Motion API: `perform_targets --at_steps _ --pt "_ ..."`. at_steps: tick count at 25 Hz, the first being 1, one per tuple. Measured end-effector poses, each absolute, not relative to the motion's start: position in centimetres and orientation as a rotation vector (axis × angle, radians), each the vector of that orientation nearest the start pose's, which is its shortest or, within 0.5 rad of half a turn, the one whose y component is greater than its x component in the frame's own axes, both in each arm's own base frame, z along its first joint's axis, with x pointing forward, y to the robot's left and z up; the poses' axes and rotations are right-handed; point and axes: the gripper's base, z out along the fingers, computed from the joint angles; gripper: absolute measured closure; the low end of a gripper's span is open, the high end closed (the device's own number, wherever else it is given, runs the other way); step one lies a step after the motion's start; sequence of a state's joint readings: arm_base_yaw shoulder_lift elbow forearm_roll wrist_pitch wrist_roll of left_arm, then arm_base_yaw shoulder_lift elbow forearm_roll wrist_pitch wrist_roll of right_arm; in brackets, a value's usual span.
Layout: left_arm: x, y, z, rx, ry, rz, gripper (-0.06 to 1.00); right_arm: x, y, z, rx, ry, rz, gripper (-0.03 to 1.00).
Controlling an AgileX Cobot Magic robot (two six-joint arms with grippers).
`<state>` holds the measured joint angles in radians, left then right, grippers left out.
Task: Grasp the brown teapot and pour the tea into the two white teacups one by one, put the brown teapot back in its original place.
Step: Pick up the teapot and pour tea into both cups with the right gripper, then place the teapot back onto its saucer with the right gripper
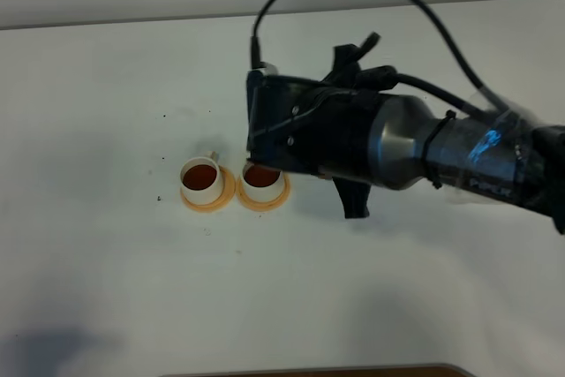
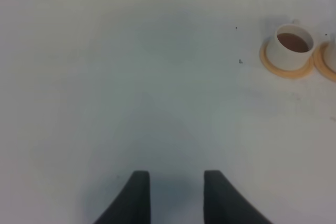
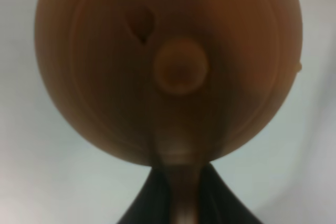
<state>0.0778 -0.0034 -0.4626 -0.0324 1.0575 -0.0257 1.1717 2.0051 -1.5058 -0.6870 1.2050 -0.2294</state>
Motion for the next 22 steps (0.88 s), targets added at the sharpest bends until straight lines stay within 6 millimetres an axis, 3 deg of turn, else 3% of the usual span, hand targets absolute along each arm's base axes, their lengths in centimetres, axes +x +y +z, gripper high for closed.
perform_targets --at_steps 8,14,22 --pt "-0.1 -0.3 26.7 -0.106 2.071 -0.007 0.65 19.9 33.5 20.0 -1.962 2.307 -0.39 0.84" --pt "-0.1 -0.3 26.7 -0.106 2.071 -0.007 0.65 19.9 34.4 19.8 -1.909 2.33 -0.163 0.84" --pt "-0.1 -0.3 26.7 -0.106 2.072 -0.007 0.65 20.1 34.6 19.9 -1.895 2.318 -0.117 0.84"
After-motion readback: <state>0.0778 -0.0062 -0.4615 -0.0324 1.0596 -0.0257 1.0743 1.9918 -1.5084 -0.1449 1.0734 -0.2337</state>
